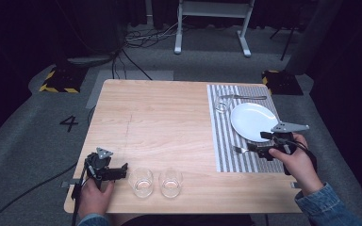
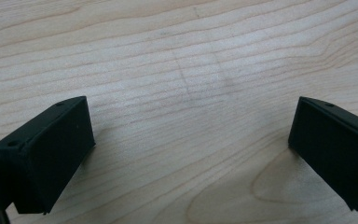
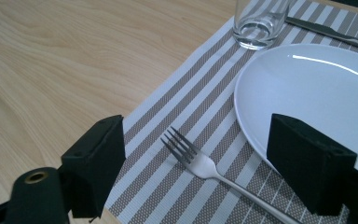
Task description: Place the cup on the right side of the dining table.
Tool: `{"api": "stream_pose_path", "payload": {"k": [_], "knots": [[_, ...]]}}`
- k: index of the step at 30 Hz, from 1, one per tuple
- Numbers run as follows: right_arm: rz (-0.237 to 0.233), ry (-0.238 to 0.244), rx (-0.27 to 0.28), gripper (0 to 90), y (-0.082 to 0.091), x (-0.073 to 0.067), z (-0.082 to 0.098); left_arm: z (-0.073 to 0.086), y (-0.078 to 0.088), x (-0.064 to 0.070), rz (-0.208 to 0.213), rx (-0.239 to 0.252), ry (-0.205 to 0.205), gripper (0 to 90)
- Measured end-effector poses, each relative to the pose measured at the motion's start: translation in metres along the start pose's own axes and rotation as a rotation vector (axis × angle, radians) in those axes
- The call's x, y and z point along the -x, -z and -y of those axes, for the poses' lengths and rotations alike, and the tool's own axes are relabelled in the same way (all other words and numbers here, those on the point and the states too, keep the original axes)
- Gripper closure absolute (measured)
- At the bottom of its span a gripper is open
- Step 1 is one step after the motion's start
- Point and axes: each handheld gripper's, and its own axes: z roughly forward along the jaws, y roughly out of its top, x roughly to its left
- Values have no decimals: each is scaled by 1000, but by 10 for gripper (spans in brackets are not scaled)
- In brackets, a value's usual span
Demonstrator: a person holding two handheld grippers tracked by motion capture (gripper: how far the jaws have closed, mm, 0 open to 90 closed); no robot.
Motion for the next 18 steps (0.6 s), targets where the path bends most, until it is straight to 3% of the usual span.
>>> {"api": "stream_pose_path", "payload": {"k": [18], "knots": [[20,20,-36,198,10,-12,49,0,0,0,0,0,0,3]]}}
